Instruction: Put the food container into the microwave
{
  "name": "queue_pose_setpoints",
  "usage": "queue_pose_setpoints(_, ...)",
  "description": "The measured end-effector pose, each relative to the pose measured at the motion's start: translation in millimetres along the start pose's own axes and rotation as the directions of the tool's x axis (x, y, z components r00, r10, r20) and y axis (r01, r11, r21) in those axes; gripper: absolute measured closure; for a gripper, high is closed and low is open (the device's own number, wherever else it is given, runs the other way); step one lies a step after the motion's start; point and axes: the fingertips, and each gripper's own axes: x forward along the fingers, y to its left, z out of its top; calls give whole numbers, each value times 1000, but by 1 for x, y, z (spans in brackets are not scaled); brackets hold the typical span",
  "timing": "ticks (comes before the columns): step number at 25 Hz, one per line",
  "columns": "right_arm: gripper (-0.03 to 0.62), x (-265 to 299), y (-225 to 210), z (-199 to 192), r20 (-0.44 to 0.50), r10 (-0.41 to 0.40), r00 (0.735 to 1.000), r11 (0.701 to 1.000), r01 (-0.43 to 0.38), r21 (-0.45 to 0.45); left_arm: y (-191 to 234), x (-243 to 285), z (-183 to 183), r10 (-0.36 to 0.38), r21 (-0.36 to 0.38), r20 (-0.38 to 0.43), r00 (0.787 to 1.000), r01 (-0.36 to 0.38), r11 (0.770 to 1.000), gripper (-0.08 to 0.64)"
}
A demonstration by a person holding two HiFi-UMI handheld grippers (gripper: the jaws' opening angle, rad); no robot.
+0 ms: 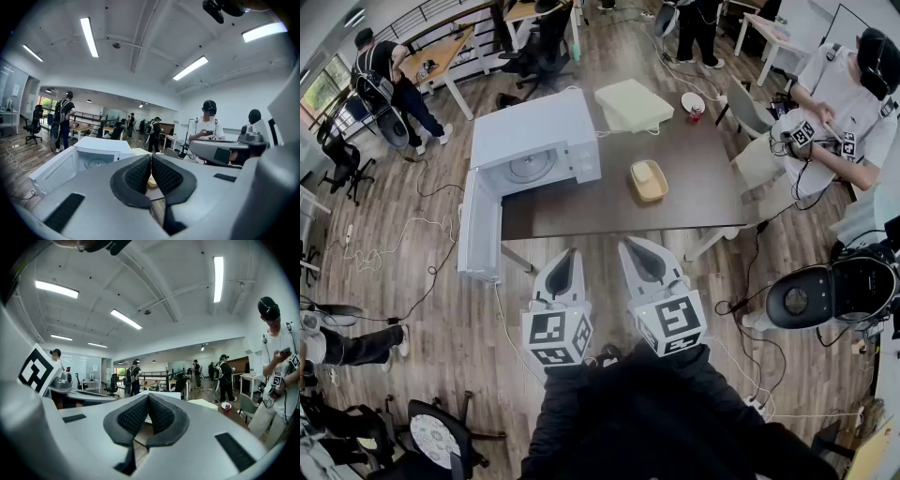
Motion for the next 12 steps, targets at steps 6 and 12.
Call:
queue_pose_setpoints(6,568,6,-3,-7,-4,-18,1000,999,18,31,7,4,-6,-7,-11,-6,1000,7,1000,525)
queue_pose_setpoints(12,568,13,9,-22,-48,-33,998,999,34,26,17,-1,-12,-22,-21,-12,1000,22,1000,525)
